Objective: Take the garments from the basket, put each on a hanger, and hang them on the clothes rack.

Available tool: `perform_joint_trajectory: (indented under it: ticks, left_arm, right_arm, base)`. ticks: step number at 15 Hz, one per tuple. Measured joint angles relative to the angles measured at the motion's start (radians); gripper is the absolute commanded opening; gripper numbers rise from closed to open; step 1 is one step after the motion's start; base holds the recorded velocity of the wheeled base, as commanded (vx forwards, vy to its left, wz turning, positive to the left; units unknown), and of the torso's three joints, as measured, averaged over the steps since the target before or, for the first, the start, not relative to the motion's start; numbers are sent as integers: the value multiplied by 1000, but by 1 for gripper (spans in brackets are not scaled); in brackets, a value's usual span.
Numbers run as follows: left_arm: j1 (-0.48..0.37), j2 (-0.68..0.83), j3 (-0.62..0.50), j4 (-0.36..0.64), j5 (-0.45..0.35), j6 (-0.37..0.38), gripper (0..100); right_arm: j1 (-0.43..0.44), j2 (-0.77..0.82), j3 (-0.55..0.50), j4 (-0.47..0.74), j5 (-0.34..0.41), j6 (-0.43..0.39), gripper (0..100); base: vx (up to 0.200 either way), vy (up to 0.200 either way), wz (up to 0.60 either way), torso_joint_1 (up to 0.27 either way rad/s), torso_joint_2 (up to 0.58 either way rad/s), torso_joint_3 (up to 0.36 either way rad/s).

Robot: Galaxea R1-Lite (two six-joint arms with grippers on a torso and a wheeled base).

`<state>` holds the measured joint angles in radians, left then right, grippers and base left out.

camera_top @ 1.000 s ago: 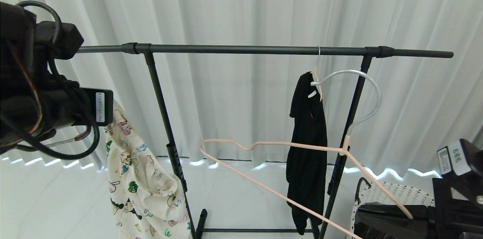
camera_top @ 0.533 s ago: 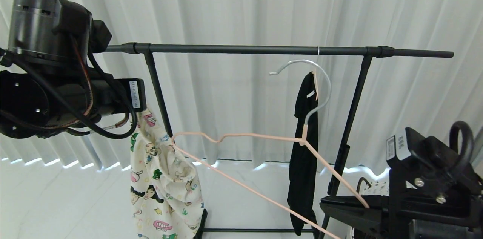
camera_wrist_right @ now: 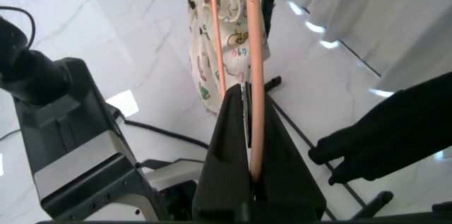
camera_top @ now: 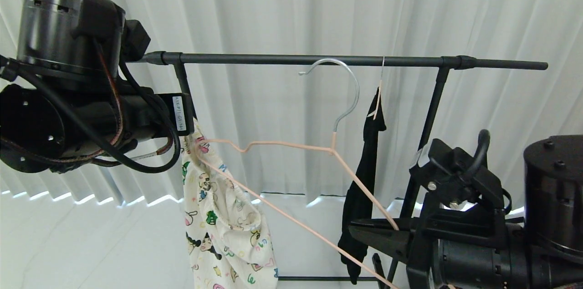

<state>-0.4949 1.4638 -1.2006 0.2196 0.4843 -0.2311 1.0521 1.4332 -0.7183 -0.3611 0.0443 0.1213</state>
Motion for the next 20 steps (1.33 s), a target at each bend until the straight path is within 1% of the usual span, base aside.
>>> perform_joint_trajectory:
  ticks: [2, 4, 6, 8, 10, 11, 12, 14, 16, 20]
  left_arm:
    - [-11, 0, 0, 0, 0, -8, 0]
    - [-18, 0, 0, 0, 1, -14, 0]
    - [-20, 0, 0, -2, 3, -14, 0]
    - [-21, 1, -2, -19, 17, -23, 0]
    - [-24, 7, -2, -19, 37, -37, 0]
    - [-31, 9, -2, -20, 40, -46, 0]
    - [-41, 11, -2, -20, 41, -50, 0]
    - [-59, 12, -2, -21, 71, -51, 0]
    - [-78, 13, -4, -22, 84, -72, 0]
    - [-166, 13, -20, -21, 85, -134, 0]
  right_arm:
    - [0, 18, -12, -1, -3, 3, 0]
    - [0, 42, -24, -21, -58, 19, 0]
    - [0, 75, -40, -88, -116, 54, 0]
    - [9, 107, -48, -127, -131, 65, 0]
    - [28, 134, -62, -135, -138, 75, 0]
    - [37, 149, -74, -137, -156, 80, 0]
    - [44, 165, -87, -140, -181, 87, 0]
    - [48, 199, -118, -147, -224, 104, 0]
    - [50, 230, -146, -158, -241, 110, 0]
    - [61, 299, -211, -167, -247, 112, 0]
  base:
    - [0, 0, 0, 0, 0, 0]
    - [0, 0, 0, 0, 0, 0]
    - [0, 0, 0, 0, 0, 0]
    - [0, 0, 0, 0, 0, 0]
    - [0, 0, 0, 0, 0, 0]
    - [0, 0, 0, 0, 0, 0]
    - [0, 0, 0, 0, 0, 0]
    - [0, 0, 0, 0, 0, 0]
    - [0, 0, 0, 0, 0, 0]
    - [0, 0, 0, 0, 0, 0]
